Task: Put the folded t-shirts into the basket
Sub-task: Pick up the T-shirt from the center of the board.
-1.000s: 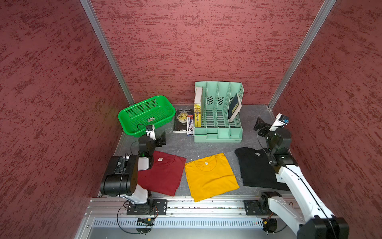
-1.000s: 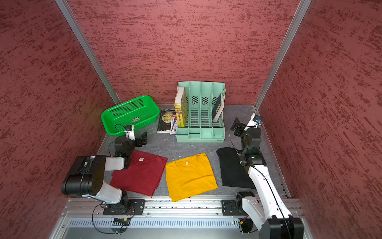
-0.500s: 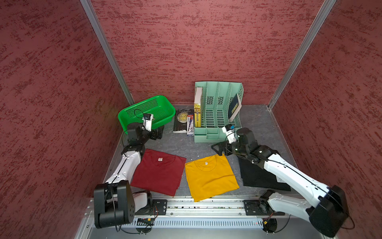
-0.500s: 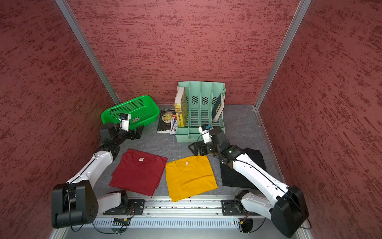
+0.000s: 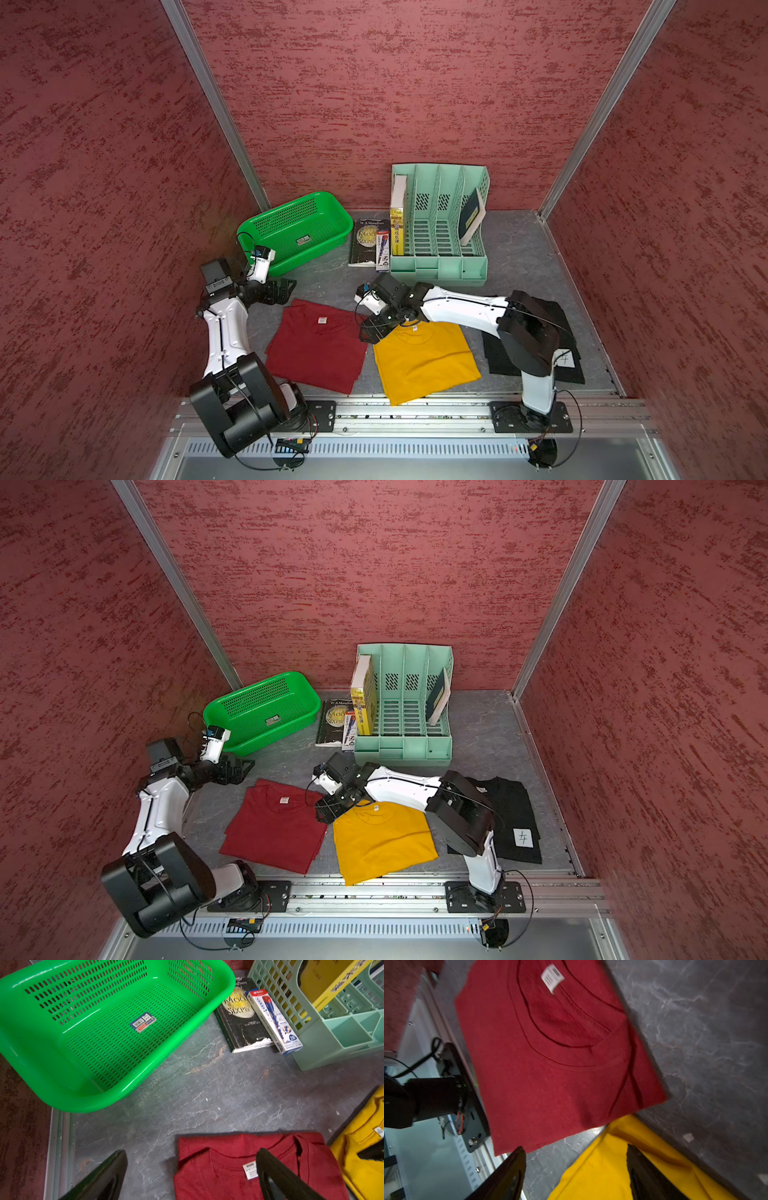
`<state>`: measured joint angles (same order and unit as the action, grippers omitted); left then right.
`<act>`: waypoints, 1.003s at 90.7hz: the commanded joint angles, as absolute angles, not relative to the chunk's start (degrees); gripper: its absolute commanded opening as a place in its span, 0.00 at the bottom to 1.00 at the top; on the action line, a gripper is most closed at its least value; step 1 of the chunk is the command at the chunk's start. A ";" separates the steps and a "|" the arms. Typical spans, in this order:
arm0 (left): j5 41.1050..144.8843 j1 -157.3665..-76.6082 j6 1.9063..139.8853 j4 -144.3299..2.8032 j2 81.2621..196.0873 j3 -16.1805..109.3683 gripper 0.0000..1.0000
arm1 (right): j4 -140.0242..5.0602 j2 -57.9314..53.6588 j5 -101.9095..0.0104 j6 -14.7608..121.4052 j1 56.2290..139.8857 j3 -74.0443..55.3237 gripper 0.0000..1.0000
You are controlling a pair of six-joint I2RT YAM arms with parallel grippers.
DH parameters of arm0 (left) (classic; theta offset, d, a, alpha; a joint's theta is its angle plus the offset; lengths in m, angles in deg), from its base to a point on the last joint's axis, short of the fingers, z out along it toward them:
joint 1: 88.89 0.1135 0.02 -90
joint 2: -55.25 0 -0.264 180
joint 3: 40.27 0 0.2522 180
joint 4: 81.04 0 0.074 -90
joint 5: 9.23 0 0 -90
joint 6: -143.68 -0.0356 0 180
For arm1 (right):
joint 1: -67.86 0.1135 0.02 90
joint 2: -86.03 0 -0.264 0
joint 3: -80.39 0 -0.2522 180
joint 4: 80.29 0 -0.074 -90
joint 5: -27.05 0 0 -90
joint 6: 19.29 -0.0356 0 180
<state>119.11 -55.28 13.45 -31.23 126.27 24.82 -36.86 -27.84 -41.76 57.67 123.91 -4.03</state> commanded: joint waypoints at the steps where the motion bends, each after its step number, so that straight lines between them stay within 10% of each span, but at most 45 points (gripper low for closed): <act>1: 119.18 -54.34 5.91 -24.45 127.47 26.62 1.00 | -31.31 -31.70 -46.96 60.32 123.84 3.06 0.77; 58: 118.11 -62.41 -12.75 -27.11 129.01 21.30 1.00 | -22.32 -43.42 -49.13 65.84 121.58 13.86 0.76; 91: 113.65 -67.79 -16.12 -24.73 133.50 26.15 1.00 | -26.41 -43.47 -38.67 71.55 121.04 14.91 0.01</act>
